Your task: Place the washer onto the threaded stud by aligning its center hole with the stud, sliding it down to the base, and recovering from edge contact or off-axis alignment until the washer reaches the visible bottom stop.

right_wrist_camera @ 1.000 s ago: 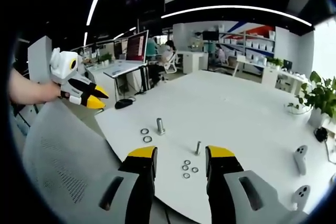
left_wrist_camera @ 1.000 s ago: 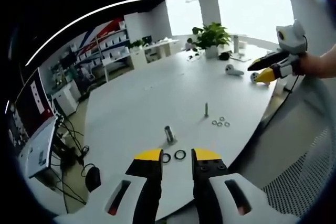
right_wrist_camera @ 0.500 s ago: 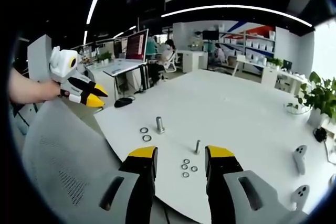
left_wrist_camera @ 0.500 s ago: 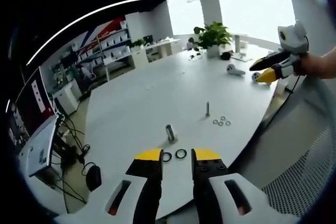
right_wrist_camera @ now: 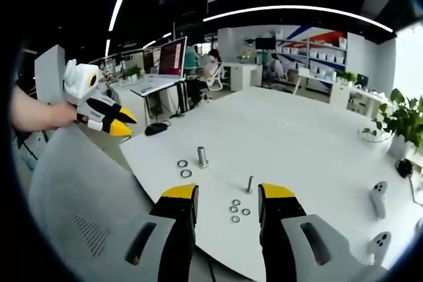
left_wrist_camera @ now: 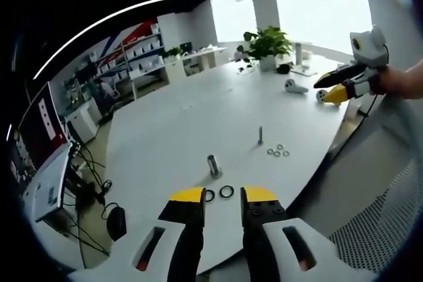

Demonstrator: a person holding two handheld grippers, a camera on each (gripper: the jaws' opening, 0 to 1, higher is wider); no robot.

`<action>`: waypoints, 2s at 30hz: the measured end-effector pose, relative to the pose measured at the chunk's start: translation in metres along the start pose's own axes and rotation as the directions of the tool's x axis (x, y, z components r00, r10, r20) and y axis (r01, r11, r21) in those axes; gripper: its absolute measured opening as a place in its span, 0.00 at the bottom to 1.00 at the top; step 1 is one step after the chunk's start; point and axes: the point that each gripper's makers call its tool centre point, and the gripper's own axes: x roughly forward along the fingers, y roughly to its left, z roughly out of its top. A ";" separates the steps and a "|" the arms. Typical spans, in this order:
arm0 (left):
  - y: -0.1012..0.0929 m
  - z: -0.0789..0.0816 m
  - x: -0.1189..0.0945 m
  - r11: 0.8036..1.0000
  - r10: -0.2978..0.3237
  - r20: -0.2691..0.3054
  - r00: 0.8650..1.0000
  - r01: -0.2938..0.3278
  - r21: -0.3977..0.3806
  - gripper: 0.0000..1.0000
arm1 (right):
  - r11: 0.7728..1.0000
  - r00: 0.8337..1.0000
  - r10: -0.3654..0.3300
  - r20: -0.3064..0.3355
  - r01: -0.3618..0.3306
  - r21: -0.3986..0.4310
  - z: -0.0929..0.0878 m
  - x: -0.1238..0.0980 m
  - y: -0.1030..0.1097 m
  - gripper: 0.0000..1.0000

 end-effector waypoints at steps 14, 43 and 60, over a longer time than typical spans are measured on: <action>-0.001 -0.008 0.003 1.000 -0.015 -0.040 0.999 0.014 -0.021 0.19 | 1.000 1.000 0.004 0.008 -0.004 -0.001 0.001 0.000 0.001 0.38; -0.003 -0.015 0.005 0.999 -0.030 -0.066 0.997 0.028 -0.027 0.19 | 1.000 1.000 -0.002 0.007 0.002 0.001 0.001 0.000 0.001 0.38; 0.001 -0.052 0.014 0.967 -0.103 -0.244 0.964 0.039 -0.254 0.24 | 1.000 1.000 0.016 0.007 -0.016 0.021 0.000 -0.001 0.001 0.38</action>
